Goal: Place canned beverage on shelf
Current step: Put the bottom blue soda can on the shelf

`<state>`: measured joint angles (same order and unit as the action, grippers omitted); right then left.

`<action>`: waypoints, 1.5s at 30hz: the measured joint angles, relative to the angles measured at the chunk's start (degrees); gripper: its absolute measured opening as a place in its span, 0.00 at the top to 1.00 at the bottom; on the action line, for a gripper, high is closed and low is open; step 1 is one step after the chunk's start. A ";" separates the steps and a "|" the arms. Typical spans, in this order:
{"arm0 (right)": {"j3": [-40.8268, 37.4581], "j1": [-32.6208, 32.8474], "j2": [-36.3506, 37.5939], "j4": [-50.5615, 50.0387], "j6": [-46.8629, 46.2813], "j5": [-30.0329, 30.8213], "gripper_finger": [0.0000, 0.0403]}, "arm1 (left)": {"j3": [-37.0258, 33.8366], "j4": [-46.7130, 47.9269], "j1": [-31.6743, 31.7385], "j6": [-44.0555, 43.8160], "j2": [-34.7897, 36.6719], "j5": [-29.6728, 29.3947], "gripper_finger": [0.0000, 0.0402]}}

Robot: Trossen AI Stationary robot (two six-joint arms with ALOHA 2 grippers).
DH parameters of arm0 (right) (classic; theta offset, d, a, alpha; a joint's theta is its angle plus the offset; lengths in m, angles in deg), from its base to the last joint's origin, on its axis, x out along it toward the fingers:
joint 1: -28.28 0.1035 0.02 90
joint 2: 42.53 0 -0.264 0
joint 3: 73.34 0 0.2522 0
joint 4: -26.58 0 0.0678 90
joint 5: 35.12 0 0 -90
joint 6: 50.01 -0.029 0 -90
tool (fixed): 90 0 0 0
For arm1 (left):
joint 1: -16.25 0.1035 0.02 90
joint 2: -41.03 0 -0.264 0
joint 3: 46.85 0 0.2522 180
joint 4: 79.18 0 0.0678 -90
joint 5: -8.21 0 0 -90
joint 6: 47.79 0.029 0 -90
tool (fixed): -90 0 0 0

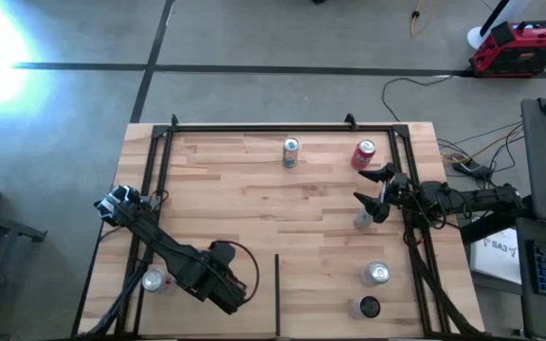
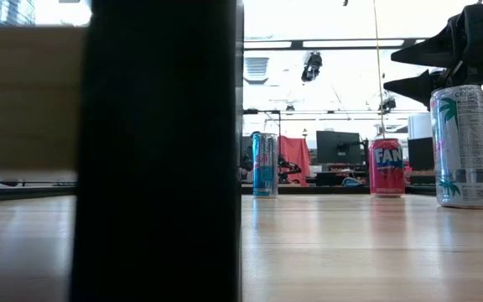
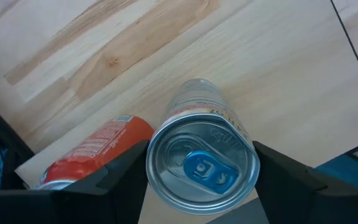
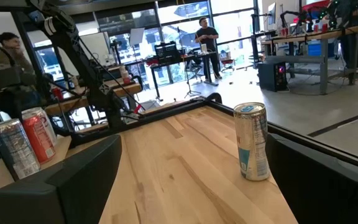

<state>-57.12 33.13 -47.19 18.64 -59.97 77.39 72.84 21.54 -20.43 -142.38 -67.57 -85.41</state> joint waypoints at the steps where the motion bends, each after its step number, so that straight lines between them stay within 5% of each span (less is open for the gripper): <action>1: 0.00 0.01 0.00 0.00 0.01 -0.02 0.05 | 0.00 0.00 0.00 -0.85 0.00 0.02 0.41; 24: -0.01 0.00 0.00 -0.01 0.01 0.00 0.05 | -0.17 1.62 -0.04 -23.74 0.08 2.86 0.41; 45: -0.01 0.00 0.00 -0.01 -0.05 -0.01 0.05 | -0.30 0.29 0.02 -27.50 0.13 2.17 0.40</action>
<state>-57.13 33.13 -47.19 18.64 -60.02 77.38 72.54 21.83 -20.41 -169.87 -67.44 -83.24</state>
